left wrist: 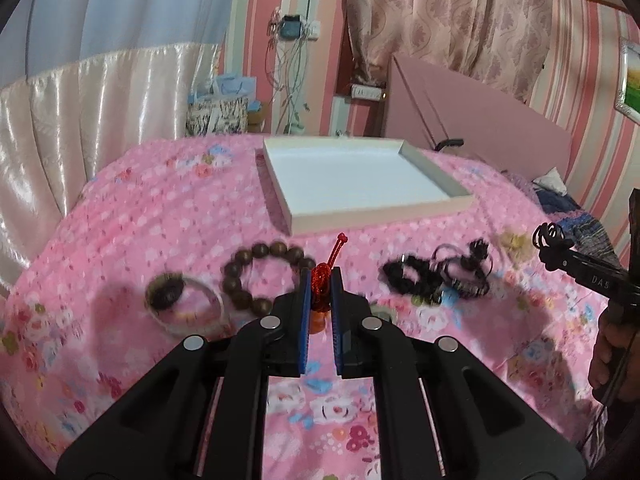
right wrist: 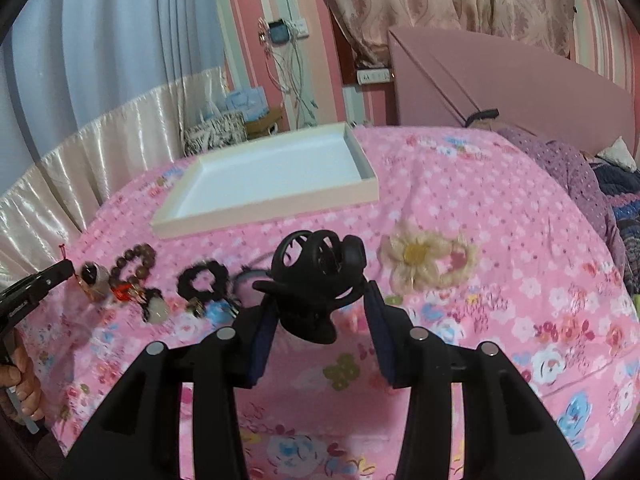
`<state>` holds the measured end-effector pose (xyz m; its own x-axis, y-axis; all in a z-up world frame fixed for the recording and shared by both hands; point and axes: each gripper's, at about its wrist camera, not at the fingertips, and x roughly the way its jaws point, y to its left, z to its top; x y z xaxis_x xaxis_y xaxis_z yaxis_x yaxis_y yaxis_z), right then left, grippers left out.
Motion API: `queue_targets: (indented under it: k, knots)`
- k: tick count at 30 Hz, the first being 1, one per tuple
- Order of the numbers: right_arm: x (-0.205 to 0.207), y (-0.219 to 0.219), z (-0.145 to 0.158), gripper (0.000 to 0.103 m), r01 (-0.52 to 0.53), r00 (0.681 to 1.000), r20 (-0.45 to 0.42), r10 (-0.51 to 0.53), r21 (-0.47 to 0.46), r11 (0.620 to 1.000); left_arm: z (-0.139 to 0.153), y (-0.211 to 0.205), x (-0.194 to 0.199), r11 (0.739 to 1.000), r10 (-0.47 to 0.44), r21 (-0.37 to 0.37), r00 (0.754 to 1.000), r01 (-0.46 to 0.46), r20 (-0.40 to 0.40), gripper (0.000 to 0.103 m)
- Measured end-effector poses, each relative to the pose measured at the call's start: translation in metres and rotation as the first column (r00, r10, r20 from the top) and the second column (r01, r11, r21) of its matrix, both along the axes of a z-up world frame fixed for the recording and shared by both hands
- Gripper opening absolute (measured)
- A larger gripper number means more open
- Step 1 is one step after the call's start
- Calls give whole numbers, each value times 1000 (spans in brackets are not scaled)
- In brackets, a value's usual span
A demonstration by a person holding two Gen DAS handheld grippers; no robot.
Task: Organize jewelry
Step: 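Close the right tool on the black claw clip while the left tool lifts the red tassel, then carry the red tassel and black claw clip over the white tray with both tools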
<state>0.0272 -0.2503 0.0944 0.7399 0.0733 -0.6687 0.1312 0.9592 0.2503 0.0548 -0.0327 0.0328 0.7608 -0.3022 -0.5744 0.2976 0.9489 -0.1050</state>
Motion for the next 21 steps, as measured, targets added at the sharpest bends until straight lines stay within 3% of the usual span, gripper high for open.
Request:
queue_targets:
  k: [4,10,21]
  knots:
    - [7,-1,15,43,-8,999,36,8,-3,1000,17,1,10,1000,-20,6,999,20,33,7]
    - [28,1,31,43,-33,997,66,34,-11,999,35,-2,39,997,-76,-20,997,76,23,7]
    - [96,-9,26,43,-44,998,52,45,-14,999,33,-33,104,997,-80,1,997,80,-3,7]
